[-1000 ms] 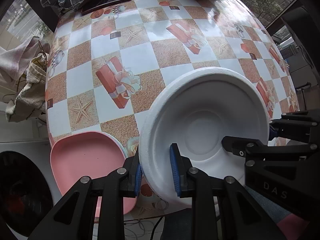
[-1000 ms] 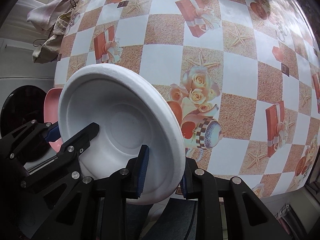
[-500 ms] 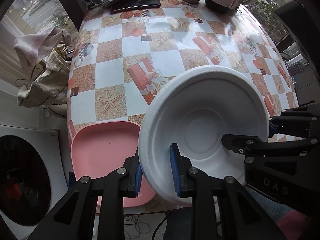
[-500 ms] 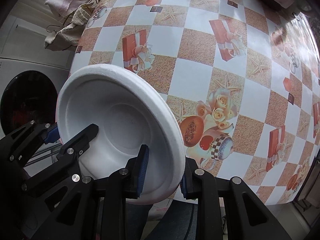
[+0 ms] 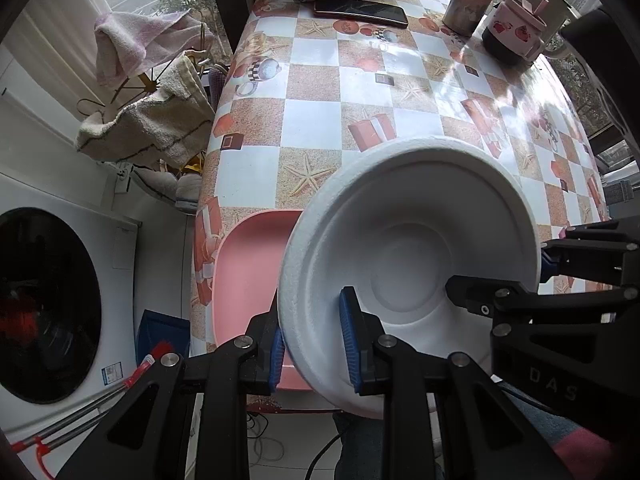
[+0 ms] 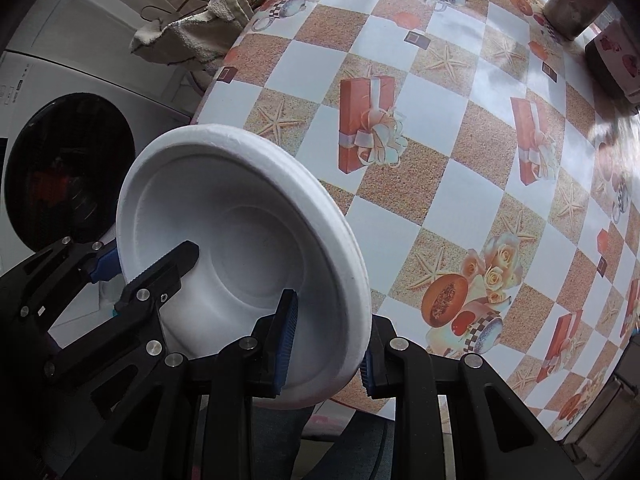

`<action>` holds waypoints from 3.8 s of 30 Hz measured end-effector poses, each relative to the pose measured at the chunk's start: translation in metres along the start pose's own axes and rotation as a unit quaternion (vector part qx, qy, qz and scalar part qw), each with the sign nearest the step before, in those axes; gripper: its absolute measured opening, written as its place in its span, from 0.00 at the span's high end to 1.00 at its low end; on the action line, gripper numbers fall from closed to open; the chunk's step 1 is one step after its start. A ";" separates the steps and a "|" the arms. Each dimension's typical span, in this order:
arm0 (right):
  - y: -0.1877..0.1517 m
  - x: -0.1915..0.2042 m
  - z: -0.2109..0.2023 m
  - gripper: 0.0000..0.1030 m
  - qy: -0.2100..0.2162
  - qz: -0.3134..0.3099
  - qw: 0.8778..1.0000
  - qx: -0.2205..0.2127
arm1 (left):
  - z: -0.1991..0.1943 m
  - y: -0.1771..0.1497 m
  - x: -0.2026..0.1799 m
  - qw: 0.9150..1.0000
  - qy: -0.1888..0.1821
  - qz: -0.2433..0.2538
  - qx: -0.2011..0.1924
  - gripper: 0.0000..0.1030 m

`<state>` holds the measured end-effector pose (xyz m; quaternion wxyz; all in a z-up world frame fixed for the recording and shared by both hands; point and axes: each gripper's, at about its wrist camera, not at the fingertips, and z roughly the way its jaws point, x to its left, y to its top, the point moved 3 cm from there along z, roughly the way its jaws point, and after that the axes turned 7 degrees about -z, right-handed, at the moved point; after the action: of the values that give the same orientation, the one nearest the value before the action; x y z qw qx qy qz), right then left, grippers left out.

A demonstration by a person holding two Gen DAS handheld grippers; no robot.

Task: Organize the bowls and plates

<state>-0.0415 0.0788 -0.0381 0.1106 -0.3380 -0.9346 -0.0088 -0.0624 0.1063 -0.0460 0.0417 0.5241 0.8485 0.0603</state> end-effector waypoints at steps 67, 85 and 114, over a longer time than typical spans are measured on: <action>0.080 0.019 0.054 0.13 -0.024 -0.055 0.998 -0.013 | -0.004 -0.031 0.058 0.997 0.063 -0.053 0.003 0.20; 0.060 0.055 -0.009 0.00 -0.026 -0.074 0.996 -0.051 | -0.049 -0.026 0.047 0.999 0.046 -0.025 0.012 0.18; 0.062 0.051 0.011 0.00 -0.023 -0.064 0.998 -0.010 | -0.046 -0.025 0.043 0.998 0.050 -0.015 0.016 0.17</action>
<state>-0.0423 0.1592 -0.0412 0.0849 -0.2791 -0.9563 -0.0174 -0.1102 0.1307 -0.0045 -0.0089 0.5085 0.8580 0.0720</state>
